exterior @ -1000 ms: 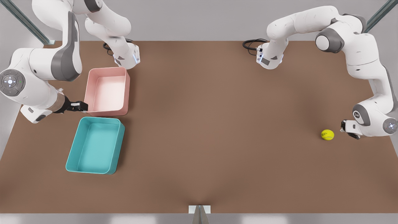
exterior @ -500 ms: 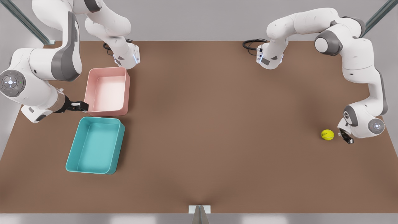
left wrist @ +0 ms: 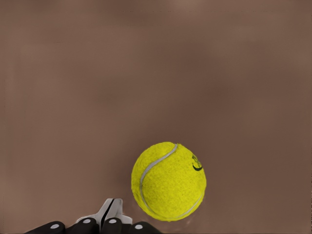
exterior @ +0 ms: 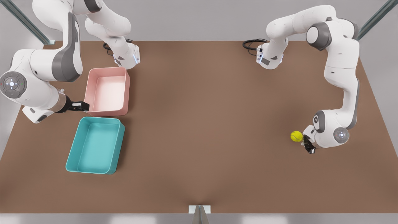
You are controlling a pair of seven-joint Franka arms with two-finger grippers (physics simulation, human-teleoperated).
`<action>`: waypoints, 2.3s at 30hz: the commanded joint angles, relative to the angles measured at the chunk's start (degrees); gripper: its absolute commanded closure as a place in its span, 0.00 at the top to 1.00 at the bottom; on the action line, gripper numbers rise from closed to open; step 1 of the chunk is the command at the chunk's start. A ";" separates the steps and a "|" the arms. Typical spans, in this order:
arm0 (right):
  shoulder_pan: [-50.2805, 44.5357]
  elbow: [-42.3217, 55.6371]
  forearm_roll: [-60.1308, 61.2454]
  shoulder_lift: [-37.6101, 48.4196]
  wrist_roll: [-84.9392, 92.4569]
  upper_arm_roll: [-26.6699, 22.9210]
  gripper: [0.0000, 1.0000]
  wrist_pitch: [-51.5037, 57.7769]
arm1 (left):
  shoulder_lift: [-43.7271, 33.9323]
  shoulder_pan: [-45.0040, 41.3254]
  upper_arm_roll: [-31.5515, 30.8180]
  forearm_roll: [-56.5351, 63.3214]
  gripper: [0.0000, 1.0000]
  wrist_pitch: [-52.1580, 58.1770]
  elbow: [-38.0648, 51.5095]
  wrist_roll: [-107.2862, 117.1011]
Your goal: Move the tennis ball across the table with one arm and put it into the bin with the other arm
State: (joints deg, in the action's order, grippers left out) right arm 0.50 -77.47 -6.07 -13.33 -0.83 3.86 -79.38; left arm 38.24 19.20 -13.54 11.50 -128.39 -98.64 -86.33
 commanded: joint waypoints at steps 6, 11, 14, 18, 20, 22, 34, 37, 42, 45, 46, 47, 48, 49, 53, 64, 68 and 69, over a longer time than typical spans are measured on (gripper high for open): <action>-0.06 0.03 0.00 -0.02 -0.40 0.00 1.00 0.19 | -3.78 -1.36 -3.15 -4.20 0.21 10.70 1.35 76.66; -0.06 0.03 0.09 -0.02 -0.31 0.00 1.00 0.19 | -15.21 -11.21 -2.80 -8.77 0.21 41.45 16.45 99.86; -0.06 -0.05 0.09 -0.02 -0.31 0.00 1.00 0.19 | -21.36 -14.72 3.26 -10.80 1.00 51.48 19.53 100.04; -0.06 -0.05 0.09 -0.02 -0.31 0.09 1.00 0.19 | -25.49 -20.17 8.71 -15.54 1.00 55.17 22.35 110.94; -0.06 -0.05 0.09 -0.02 -0.31 0.09 1.00 0.19 | -25.06 -20.52 8.27 -15.46 1.00 55.09 22.26 110.76; -0.06 -0.05 0.18 -0.02 -0.31 0.09 1.00 0.19 | -24.53 -20.52 6.96 -15.63 1.00 56.22 21.74 110.50; -0.06 -0.23 0.35 -0.11 -0.40 0.18 1.00 0.36 | -22.77 -19.29 4.67 -17.57 1.00 61.15 19.80 108.48; -2.70 0.21 2.72 -3.45 -0.58 0.36 1.00 0.80 | -22.68 -19.29 4.67 -17.57 1.00 60.97 19.80 108.48; -15.09 14.27 4.31 -26.92 -5.23 1.76 1.00 -4.02 | -22.68 -19.38 4.67 -17.57 1.00 60.89 18.84 108.56; -25.46 14.27 4.40 -32.54 -20.27 1.76 1.00 -20.98 | -22.68 -19.29 4.67 -17.57 1.00 60.71 18.92 108.48; -27.31 14.19 4.40 -33.42 -20.09 1.76 1.00 -30.47 | -22.68 -19.29 4.67 -17.57 1.00 60.62 19.01 108.48; -29.94 14.01 4.05 -35.00 -20.18 1.59 1.00 -37.76 | -22.68 -19.29 4.67 -17.65 1.00 60.71 18.92 108.48; -30.56 14.01 4.05 -37.81 -20.27 1.67 1.00 -46.20 | -22.68 -19.29 4.67 -17.57 1.00 60.71 18.92 108.48; -30.56 14.10 4.05 -39.48 -20.09 1.67 1.00 -51.29 | -22.68 -19.29 4.67 -17.57 1.00 60.62 18.92 108.48; -32.49 19.02 4.05 -48.72 -19.91 1.85 1.00 -76.01 | -22.68 -19.29 4.67 -17.57 1.00 60.62 18.92 108.48; -36.80 20.43 4.22 -52.58 -20.00 5.19 1.00 -87.70 | -21.45 -19.29 4.67 -17.57 1.00 60.62 18.92 108.56; -38.65 16.03 4.31 -51.53 -20.09 5.19 1.00 -89.11 | -21.10 -19.20 4.67 -17.57 1.00 60.71 18.92 108.56; -38.74 14.54 4.31 -51.27 -20.09 5.19 1.00 -89.11 | -21.10 -19.20 4.67 -17.57 1.00 61.15 18.92 108.56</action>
State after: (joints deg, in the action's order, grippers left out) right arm -38.09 -62.13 -1.80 -64.80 -16.75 9.05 -164.01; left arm 17.17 0.00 -8.85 -6.09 -67.68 -79.74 19.45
